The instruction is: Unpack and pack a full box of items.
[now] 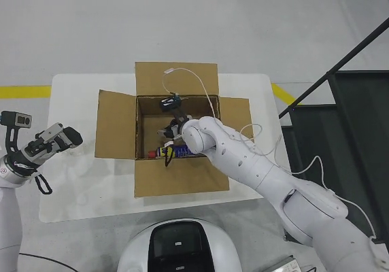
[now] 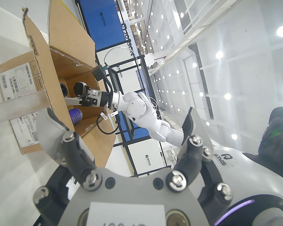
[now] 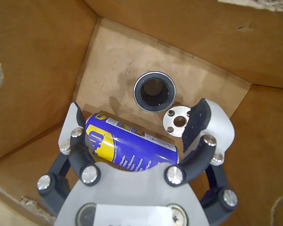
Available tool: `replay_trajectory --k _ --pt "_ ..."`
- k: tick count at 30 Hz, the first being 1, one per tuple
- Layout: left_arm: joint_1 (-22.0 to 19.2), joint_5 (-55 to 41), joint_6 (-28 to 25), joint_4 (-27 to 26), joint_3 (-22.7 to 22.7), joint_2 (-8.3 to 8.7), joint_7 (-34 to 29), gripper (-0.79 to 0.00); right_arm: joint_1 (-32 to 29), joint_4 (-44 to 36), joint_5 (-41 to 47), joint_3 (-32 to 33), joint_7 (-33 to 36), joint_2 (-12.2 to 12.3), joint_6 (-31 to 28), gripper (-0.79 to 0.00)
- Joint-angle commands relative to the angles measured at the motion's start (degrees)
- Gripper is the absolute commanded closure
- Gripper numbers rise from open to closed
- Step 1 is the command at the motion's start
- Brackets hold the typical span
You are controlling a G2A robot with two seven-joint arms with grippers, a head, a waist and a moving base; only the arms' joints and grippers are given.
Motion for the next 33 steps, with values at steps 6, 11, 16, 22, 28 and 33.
replay_trajectory --k 6,11,16,22,28,33 --pt "0.0 0.0 0.0 0.0 0.0 0.0 0.0 -0.785 1.26 5.75 0.81 -1.16 -1.37 -2.66 -0.04 -0.696" --pt "0.0 0.0 0.0 0.0 0.0 0.0 0.0 -0.785 1.99 9.22 0.67 -1.56 -2.4 -4.27 0.45 -0.348" --pt "0.0 0.0 0.0 0.0 0.0 0.0 0.0 -0.785 2.6 11.56 0.17 -1.37 -3.31 -5.42 0.65 0.0" --pt "0.0 0.0 0.0 0.0 0.0 0.0 0.0 -0.785 2.78 11.48 -1.29 -0.33 -3.85 -5.87 1.07 0.0" --pt "0.0 0.0 0.0 0.0 0.0 0.0 0.0 -0.785 1.91 5.82 -4.44 3.03 -1.69 -4.19 1.19 0.0" --pt "0.0 0.0 0.0 0.0 0.0 0.0 0.0 -0.785 -1.85 -4.97 -9.01 8.16 3.36 -0.93 0.9 0.0"
